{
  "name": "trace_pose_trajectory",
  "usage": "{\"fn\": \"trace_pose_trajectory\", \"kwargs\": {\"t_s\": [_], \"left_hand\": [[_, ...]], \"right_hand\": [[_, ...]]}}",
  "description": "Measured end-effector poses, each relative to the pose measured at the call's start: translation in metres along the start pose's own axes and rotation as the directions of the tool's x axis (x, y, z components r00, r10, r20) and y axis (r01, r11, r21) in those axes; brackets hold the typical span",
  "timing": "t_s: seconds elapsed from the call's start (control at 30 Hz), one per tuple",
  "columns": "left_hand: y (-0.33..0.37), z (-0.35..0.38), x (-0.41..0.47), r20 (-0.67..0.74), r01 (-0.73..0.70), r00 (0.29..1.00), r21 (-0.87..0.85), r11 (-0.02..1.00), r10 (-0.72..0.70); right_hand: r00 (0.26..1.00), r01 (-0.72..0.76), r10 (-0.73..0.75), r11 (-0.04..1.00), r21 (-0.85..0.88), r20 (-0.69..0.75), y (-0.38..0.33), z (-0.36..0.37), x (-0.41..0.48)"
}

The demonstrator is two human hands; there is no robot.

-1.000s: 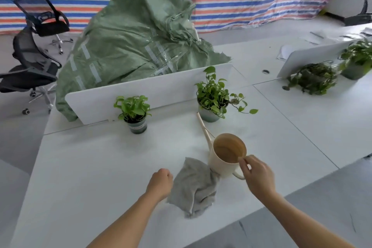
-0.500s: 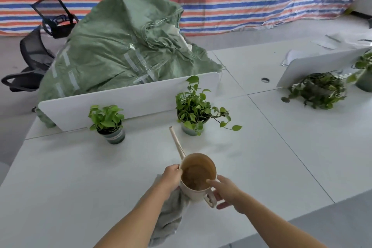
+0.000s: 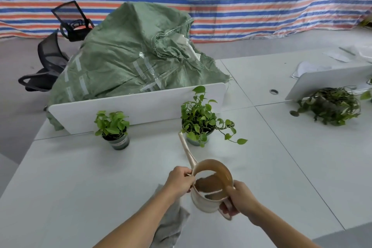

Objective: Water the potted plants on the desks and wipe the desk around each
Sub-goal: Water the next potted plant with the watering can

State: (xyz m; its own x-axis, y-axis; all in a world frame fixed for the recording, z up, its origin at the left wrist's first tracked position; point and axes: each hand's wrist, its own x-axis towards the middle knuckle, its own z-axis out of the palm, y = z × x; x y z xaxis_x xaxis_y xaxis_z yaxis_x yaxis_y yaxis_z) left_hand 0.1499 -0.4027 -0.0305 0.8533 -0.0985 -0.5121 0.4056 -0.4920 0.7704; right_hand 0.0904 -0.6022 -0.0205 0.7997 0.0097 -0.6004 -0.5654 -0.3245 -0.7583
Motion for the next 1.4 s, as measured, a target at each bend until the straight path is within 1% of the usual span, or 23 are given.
{"fn": "trace_pose_trajectory", "kwargs": {"t_s": [0.1,0.17,0.4,0.6,0.73,1.0,1.4], "left_hand": [[0.023,0.001,0.003,0.033,-0.101,0.995,0.053,0.994,0.099],[0.04,0.002,0.007,0.064,-0.137,0.989,0.048,0.989,0.134],[0.094,0.01,0.025,0.187,-0.186,0.965,-0.018,0.982,0.186],[0.124,0.013,0.036,0.229,-0.234,0.945,-0.023,0.972,0.233],[0.139,0.011,0.044,0.236,-0.238,0.942,-0.03,0.971,0.238],[0.146,0.005,0.059,0.211,-0.188,0.958,-0.058,0.98,0.196],[0.137,0.0,0.07,0.191,-0.152,0.968,-0.078,0.985,0.164]], "right_hand": [[0.998,0.019,-0.021,0.999,-0.03,-0.064,-0.016,-0.019,-0.012],[0.994,0.025,-0.031,0.998,-0.057,-0.104,-0.028,-0.031,-0.018],[0.963,0.011,-0.027,0.998,-0.06,-0.268,-0.062,-0.064,-0.031],[0.937,-0.003,-0.017,0.998,-0.057,-0.35,-0.084,-0.082,-0.035],[0.931,-0.009,-0.01,0.999,-0.05,-0.365,-0.095,-0.091,-0.029],[0.934,-0.043,0.025,0.998,-0.043,-0.356,-0.109,-0.094,-0.005],[0.957,-0.076,0.042,0.991,-0.11,-0.289,-0.116,-0.097,0.009]]}}
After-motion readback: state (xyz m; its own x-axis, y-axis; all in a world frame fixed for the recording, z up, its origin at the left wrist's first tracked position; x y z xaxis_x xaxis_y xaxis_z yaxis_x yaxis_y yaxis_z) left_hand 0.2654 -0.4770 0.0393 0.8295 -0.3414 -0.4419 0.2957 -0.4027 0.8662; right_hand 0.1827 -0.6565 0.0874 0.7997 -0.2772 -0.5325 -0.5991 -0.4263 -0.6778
